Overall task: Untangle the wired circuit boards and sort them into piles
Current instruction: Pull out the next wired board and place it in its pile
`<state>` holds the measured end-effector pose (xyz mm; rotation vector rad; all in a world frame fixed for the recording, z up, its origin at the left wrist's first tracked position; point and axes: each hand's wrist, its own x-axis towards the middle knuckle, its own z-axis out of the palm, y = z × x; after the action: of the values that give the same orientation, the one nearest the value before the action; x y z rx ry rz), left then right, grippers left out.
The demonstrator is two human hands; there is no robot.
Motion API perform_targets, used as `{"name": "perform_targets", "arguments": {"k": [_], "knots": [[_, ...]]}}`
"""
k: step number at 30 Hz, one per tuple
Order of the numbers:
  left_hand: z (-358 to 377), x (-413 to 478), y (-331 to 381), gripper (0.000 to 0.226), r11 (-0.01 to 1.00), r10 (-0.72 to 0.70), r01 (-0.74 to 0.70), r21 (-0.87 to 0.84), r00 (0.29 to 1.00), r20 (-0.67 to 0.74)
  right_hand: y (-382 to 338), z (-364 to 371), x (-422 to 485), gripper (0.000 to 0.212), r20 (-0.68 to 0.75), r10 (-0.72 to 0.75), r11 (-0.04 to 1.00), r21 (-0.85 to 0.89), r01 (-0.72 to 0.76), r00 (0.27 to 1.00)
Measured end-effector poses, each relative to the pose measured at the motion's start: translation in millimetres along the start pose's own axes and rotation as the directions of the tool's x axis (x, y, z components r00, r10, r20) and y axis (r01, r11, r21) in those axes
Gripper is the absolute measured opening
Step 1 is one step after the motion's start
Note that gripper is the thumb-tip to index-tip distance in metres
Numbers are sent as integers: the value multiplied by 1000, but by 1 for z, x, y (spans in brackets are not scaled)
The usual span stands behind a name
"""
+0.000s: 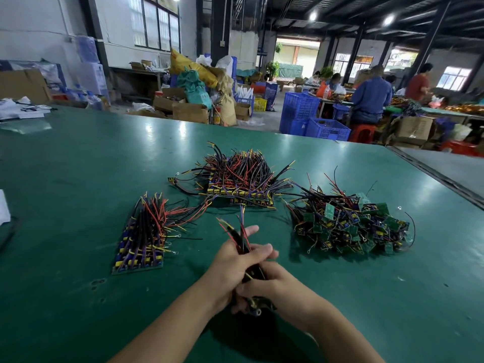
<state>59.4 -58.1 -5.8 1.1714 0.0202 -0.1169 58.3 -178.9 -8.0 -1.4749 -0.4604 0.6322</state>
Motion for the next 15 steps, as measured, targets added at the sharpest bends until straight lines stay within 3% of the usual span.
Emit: {"name": "perform_targets", "arguments": {"k": [2,4,8,12,15], "knots": [[0,2,2,23,998,56,-53,41,995,-77,-2,4,-1,24,38,56,997,50,-58,998],[-1,5,6,28,994,105,-104,15,976,-189,-4,7,-2,28,54,60,986,154,-68,997],[-8,9,10,31,969,238,-245,16,920,-310,-4,2,1,57,3,20,933,358,-19,1000],[-11,10,6,35,969,216,-244,-41,916,-338,-1,-3,1,39,-52,-3,945,326,20,999],[-13,15,0,43,972,191,-227,-69,922,-337,2,-3,5,35,-192,16,944,327,48,981]]}}
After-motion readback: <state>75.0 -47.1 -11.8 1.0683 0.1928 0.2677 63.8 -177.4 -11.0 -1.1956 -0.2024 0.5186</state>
